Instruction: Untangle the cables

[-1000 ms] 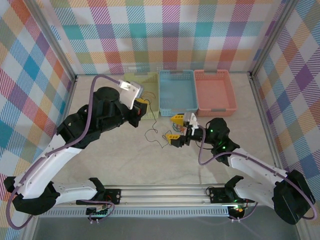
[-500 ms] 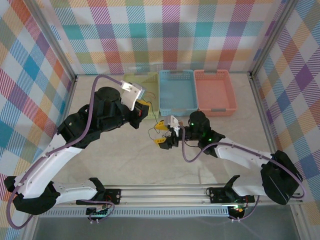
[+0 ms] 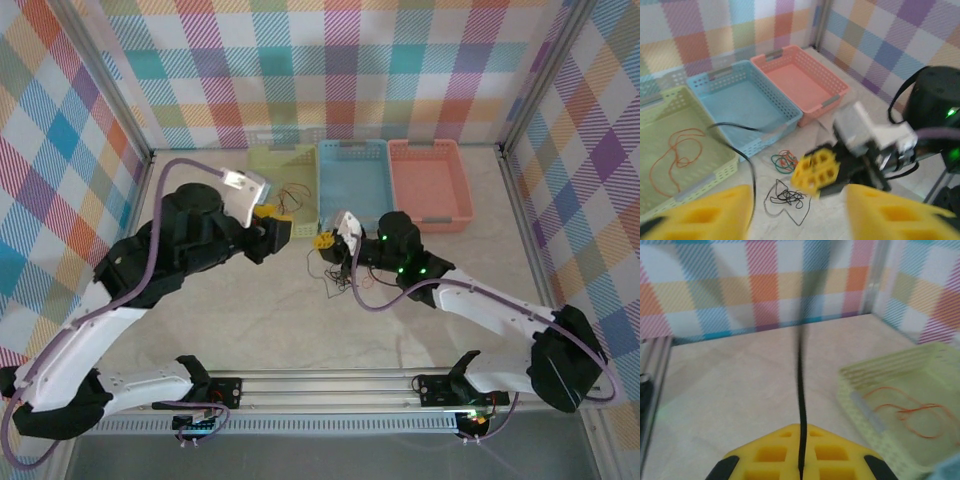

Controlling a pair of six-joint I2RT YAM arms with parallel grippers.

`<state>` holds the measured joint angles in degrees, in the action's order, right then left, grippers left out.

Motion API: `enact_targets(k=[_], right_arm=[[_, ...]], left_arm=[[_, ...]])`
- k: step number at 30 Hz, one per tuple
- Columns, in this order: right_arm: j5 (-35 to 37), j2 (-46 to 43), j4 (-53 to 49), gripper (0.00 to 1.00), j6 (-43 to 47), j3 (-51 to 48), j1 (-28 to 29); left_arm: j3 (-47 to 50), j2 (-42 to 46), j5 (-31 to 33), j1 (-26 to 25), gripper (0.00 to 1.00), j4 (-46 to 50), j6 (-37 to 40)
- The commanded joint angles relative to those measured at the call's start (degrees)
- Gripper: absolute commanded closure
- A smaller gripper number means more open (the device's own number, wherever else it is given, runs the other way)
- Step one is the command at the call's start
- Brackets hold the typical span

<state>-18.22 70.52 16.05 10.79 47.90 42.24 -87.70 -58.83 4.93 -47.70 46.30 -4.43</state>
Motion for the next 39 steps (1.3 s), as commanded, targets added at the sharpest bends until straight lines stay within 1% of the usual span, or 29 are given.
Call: enact_targets(k=[1,2,5,7,8,13,18,20,22,26,32,36,39], right_arm=[[6.4,-3.3,-3.2,1.00,0.6,7.4,-3.6],[7.0,-3.1,-3.7,1.00,0.5,9.3,-4.3],[9.4,-0.4,-6.6,1.00,0.3,16.9,-6.4],[14.0,3.1,-9.7,1.00,-1.0,22.8,-7.6],[15.9,5.4,-11.3,1.00,-2.3,25.9,-8.7],[17.7,15.1,-13.4,1.00,-7.2,36.4,-13.3],[13.0,21.9,-13.8,1.00,-13.0,45.4,-17.8],[11.4,23.8,-15.5,1.00,-13.6,49.5,-18.4],[8.3,25.2,-16.7,1.00,-14.0,53.8,-18.7],[6.1,26.3,-20.6,1.00,-16.1,60.7,-18.9],[2.7,22.6,-20.6,1.00,-21.7,58.8,-18.9],[1.7,17.6,-23.8,1.00,-25.6,56.1,-18.9],[2.7,12.6,-24.3,1.00,-28.0,51.3,-18.9]], left_arm=[[4.6,9.2,6.2,0.6,0.24,1.5,-4.4],[7.2,11.8,7.1,0.6,0.22,1.2,-5.7],[16.7,19.6,8.1,0.6,0.20,-1.4,-9.9],[22.7,23.7,7.2,0.6,0.19,-3.9,-12.4],[25.4,25.1,6.3,0.5,0.19,-4.8,-13.4],[36.4,27.0,4.1,0.6,0.19,-9.0,-17.5],[43.6,25.6,3.3,0.6,0.19,-14.2,-18.6],[44.7,24.1,3.5,0.5,0.20,-15.1,-18.7],[45.5,22.8,3.0,0.5,0.20,-16.8,-18.7],[46.8,19.5,1.3,0.5,0.21,-21.1,-19.1],[46.8,10.7,-2.3,0.5,0.22,-27.9,-20.6],[46.2,4.2,-3.7,0.6,0.22,-32.9,-21.4],[45.8,-0.2,-6.2,0.6,0.22,-36.2,-22.3]])
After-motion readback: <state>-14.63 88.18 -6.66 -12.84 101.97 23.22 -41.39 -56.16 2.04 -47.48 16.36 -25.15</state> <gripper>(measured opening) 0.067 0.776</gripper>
